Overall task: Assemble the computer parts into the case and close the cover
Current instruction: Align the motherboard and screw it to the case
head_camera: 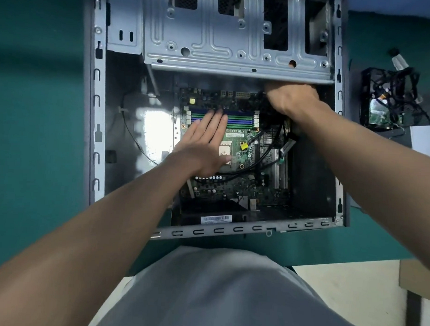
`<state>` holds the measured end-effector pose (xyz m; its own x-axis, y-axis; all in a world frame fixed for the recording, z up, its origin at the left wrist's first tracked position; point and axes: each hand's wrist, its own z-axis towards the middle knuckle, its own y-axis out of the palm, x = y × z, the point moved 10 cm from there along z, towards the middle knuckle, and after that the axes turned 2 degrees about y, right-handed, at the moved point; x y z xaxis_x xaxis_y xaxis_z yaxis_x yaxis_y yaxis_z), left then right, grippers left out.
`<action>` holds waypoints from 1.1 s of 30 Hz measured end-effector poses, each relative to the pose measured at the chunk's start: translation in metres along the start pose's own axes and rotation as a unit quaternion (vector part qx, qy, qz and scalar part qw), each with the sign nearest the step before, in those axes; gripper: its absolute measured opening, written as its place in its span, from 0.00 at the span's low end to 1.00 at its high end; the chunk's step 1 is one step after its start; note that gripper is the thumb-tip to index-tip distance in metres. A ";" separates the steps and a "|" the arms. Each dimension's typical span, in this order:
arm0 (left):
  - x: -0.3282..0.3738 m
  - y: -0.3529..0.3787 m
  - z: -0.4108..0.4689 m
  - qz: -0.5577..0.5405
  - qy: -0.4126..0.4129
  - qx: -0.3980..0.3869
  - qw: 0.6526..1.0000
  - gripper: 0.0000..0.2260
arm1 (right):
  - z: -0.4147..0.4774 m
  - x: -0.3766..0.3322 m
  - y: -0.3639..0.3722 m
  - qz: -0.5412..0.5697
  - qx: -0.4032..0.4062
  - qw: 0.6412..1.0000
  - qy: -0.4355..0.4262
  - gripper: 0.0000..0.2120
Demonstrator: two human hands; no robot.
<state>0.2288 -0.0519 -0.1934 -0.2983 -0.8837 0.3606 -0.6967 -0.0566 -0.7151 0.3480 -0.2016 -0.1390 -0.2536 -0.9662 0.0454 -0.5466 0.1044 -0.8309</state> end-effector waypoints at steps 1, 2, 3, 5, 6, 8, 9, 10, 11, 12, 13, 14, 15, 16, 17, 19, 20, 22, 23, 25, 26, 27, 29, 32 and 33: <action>0.000 0.001 0.001 -0.007 0.004 0.001 1.000 0.38 | 0.000 0.002 -0.002 0.008 0.010 1.000 0.003 0.22; -0.001 0.003 0.003 -0.011 0.006 0.001 1.000 0.38 | 0.002 0.005 -0.003 0.017 0.018 1.000 0.004 0.21; -0.001 0.004 0.004 -0.014 0.008 0.000 1.000 0.38 | 0.003 0.008 -0.002 0.021 0.018 1.000 0.007 0.21; -0.001 0.005 0.005 -0.016 0.013 0.000 1.000 0.37 | 0.003 0.012 -0.001 0.015 0.007 1.000 0.010 0.22; -0.001 0.004 0.005 -0.017 0.015 0.003 1.000 0.37 | 0.002 0.009 -0.003 0.013 0.009 1.000 0.000 0.24; -0.001 0.003 0.004 -0.022 0.020 0.007 1.000 0.39 | -0.002 -0.002 -0.010 0.008 0.026 0.999 -0.033 0.30; -0.001 0.003 0.004 -0.023 0.022 0.006 0.999 0.41 | -0.005 -0.006 -0.012 0.009 0.033 0.999 -0.041 0.32; 0.000 0.003 0.003 -0.022 0.023 0.003 0.999 0.43 | -0.006 -0.006 -0.013 0.013 0.036 0.998 -0.044 0.32; 0.000 0.003 0.003 -0.019 0.023 -0.001 1.000 0.46 | -0.006 -0.005 -0.013 0.021 0.035 0.998 -0.042 0.31; 0.001 0.003 0.003 -0.014 0.022 -0.004 1.000 0.48 | -0.004 0.000 -0.010 0.027 0.028 0.999 -0.031 0.27; 0.001 0.002 0.002 -0.008 0.021 -0.006 1.000 0.50 | -0.002 0.006 -0.007 0.029 0.018 0.999 -0.013 0.24; 0.001 0.002 0.002 -0.003 0.020 -0.008 1.000 0.52 | 0.000 0.010 -0.005 0.032 0.015 0.999 -0.005 0.23; 0.002 0.002 0.002 0.002 0.018 -0.009 1.000 0.54 | -0.001 0.010 -0.007 0.030 0.022 0.999 -0.013 0.22; 0.002 0.003 0.002 0.007 0.014 -0.010 1.000 0.55 | -0.003 0.006 -0.010 0.026 0.039 0.998 -0.028 0.22; 0.001 0.003 0.002 0.013 0.008 -0.011 1.000 0.55 | -0.006 0.002 -0.014 0.019 0.055 0.998 -0.040 0.24; 0.001 0.003 0.002 0.022 -0.003 -0.012 1.000 0.55 | -0.012 -0.003 -0.017 0.001 0.070 0.997 -0.042 0.25; 0.001 0.003 0.002 0.025 -0.005 -0.011 1.000 0.55 | -0.012 -0.004 -0.018 -0.001 0.072 0.997 -0.042 0.25; 0.002 0.002 0.001 0.025 -0.006 -0.012 1.000 0.55 | -0.012 -0.004 -0.016 0.005 0.065 0.997 -0.048 0.20; 0.002 0.003 0.001 0.024 -0.007 -0.013 1.000 0.55 | -0.012 -0.003 -0.015 0.009 0.061 0.997 -0.052 0.18; 0.002 0.003 0.001 0.023 -0.007 -0.012 1.000 0.55 | -0.011 -0.001 -0.017 0.012 0.068 0.996 -0.054 0.18; 0.002 0.003 0.002 0.023 -0.008 -0.012 1.000 0.55 | -0.012 0.000 -0.018 0.006 0.073 0.996 -0.049 0.18; 0.002 0.003 0.002 0.022 -0.008 -0.011 1.000 0.55 | -0.012 0.001 -0.019 -0.007 0.074 0.996 -0.041 0.19; 0.002 0.003 0.002 0.024 -0.010 -0.008 1.000 0.55 | -0.014 0.000 -0.018 -0.026 0.076 0.996 -0.033 0.20; 0.002 0.003 0.002 0.024 -0.009 -0.006 1.000 0.55 | -0.013 -0.002 -0.018 -0.009 0.084 0.995 -0.049 0.17; 0.002 0.003 0.002 0.024 -0.010 -0.005 1.000 0.55 | -0.012 -0.002 -0.018 -0.009 0.085 0.995 -0.054 0.16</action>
<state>0.2275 -0.0548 -0.1964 -0.3196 -0.8941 0.3138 -0.6882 -0.0087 -0.7255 0.3488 -0.1993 -0.1171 -0.1522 -0.9883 0.0085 -0.4055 0.0546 -0.9125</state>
